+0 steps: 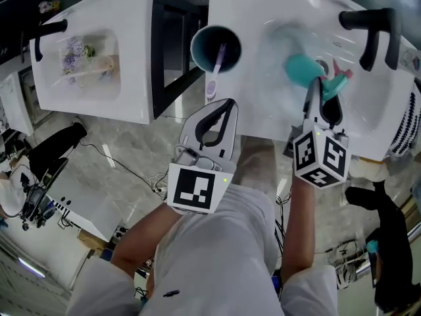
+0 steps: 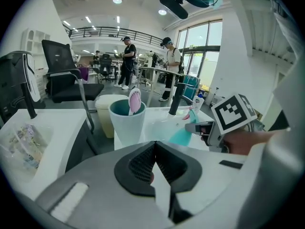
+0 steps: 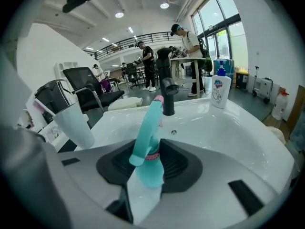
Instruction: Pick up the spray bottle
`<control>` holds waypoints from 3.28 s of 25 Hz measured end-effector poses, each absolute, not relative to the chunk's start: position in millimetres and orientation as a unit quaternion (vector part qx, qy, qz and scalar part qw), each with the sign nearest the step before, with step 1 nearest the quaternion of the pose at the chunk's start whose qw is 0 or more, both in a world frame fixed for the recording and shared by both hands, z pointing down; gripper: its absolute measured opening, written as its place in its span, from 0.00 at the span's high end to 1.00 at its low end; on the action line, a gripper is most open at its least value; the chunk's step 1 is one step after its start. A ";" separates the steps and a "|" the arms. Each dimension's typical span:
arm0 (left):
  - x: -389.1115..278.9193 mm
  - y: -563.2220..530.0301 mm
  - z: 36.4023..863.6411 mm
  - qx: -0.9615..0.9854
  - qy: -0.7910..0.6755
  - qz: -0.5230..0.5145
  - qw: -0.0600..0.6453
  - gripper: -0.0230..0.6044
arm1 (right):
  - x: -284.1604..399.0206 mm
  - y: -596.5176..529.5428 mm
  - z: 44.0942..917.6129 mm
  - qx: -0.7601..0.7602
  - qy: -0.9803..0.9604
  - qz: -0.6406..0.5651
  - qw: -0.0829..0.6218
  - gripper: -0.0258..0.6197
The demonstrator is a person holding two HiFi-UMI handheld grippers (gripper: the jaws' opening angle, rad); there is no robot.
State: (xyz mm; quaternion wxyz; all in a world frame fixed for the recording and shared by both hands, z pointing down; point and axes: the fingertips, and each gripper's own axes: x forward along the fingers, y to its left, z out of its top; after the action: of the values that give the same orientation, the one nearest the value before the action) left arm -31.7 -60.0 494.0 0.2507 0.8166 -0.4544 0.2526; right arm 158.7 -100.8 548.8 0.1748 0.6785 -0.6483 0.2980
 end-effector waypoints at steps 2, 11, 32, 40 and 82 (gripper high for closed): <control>-32.4 -57.2 487.3 0.818 -0.455 0.251 0.246 0.96 | 156.5 -97.1 539.0 0.673 -0.658 0.286 0.183 0.77; -43.5 -45.1 435.0 0.833 -0.461 0.223 0.210 0.96 | 138.7 -72.7 473.7 0.652 -0.700 0.228 0.184 0.77; -79.7 -20.1 283.1 0.860 -0.477 0.146 0.109 0.96 | 115.2 -9.3 311.1 0.637 -0.737 0.160 0.158 0.77; -90.2 -12.1 251.6 0.861 -0.485 0.126 0.087 0.96 | 104.5 -2.1 278.3 0.637 -0.746 0.135 0.141 0.77; -97.5 -16.4 242.8 0.864 -0.483 0.121 0.076 0.96 | 91.3 -7.0 261.2 0.633 -0.755 0.118 0.122 0.77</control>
State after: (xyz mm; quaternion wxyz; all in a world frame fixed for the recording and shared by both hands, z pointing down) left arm -97.5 -16.4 242.8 0.0761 0.8641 -0.4826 0.1207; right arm 91.3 -7.0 261.2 0.1217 0.6329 -0.7554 0.1185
